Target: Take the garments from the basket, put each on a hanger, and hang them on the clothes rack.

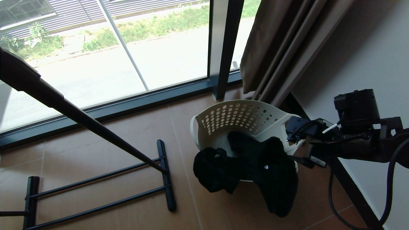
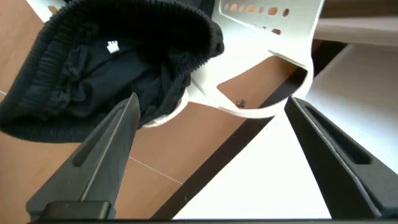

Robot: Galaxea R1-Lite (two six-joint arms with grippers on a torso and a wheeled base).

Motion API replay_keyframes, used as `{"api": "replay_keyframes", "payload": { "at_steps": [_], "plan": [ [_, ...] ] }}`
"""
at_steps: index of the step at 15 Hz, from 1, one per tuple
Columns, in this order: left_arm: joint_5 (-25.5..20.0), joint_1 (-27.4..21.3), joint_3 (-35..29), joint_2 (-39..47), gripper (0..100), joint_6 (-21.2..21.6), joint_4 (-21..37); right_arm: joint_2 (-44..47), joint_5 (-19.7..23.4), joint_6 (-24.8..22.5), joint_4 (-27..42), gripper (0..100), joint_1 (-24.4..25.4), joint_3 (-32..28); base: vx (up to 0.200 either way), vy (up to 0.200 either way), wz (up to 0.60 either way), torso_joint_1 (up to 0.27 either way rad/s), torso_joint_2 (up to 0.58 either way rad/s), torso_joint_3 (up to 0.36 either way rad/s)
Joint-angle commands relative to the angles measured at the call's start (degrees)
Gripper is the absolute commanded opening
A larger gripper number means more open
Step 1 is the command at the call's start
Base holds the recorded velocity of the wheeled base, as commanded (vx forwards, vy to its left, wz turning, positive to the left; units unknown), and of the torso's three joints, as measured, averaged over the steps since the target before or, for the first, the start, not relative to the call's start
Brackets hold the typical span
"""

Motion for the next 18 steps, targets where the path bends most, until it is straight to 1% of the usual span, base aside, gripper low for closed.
{"api": "replay_keyframes", "payload": {
  "at_steps": [1,4,7,9,11,12,13,16,18],
  "plan": [
    [0.0,0.1,0.0,0.0,100,0.0,0.0,6.6,-1.2,-1.2,0.0,100,1.5,-3.2,0.000,0.000,0.00,0.000,0.00,0.000],
    [0.0,0.0,0.0,0.0,100,0.0,0.0,8.9,-2.7,-4.6,0.1,100,1.7,-5.6,0.000,0.000,0.00,0.000,0.00,0.000],
    [0.0,0.0,0.0,0.0,100,0.0,0.0,11.8,-3.6,-4.6,-0.1,100,2.3,-7.3,0.000,0.000,0.00,0.000,0.00,0.000],
    [0.0,0.0,0.0,0.0,100,0.0,0.0,15.1,-4.8,-4.7,-0.1,100,2.3,-9.7,0.000,0.000,0.00,0.000,0.00,0.000],
    [0.0,0.0,0.0,0.0,100,0.0,0.0,17.2,-5.1,-4.8,-0.1,100,2.0,-12.1,0.000,0.000,0.00,0.000,0.00,0.000],
    [0.0,0.0,0.0,0.0,100,0.0,0.0,17.2,-5.1,-4.8,-0.1,100,2.0,-12.1,0.000,0.000,0.00,0.000,0.00,0.000],
    [0.0,0.0,0.0,0.0,100,0.0,0.0,19.9,-5.2,-4.8,-0.1,100,1.3,-15.0,0.000,0.000,0.00,0.000,0.00,0.000],
    [0.0,0.0,0.0,0.0,100,0.0,0.0,22.6,-5.4,-5.5,-0.3,100,0.1,-16.8,0.000,0.000,0.00,0.000,0.00,0.000],
    [0.0,0.0,0.0,0.0,100,0.0,0.0,24.1,-6.5,-5.5,-0.3,100,-0.2,-18.6,0.000,0.000,0.00,0.000,0.00,0.000]
  ]
}}
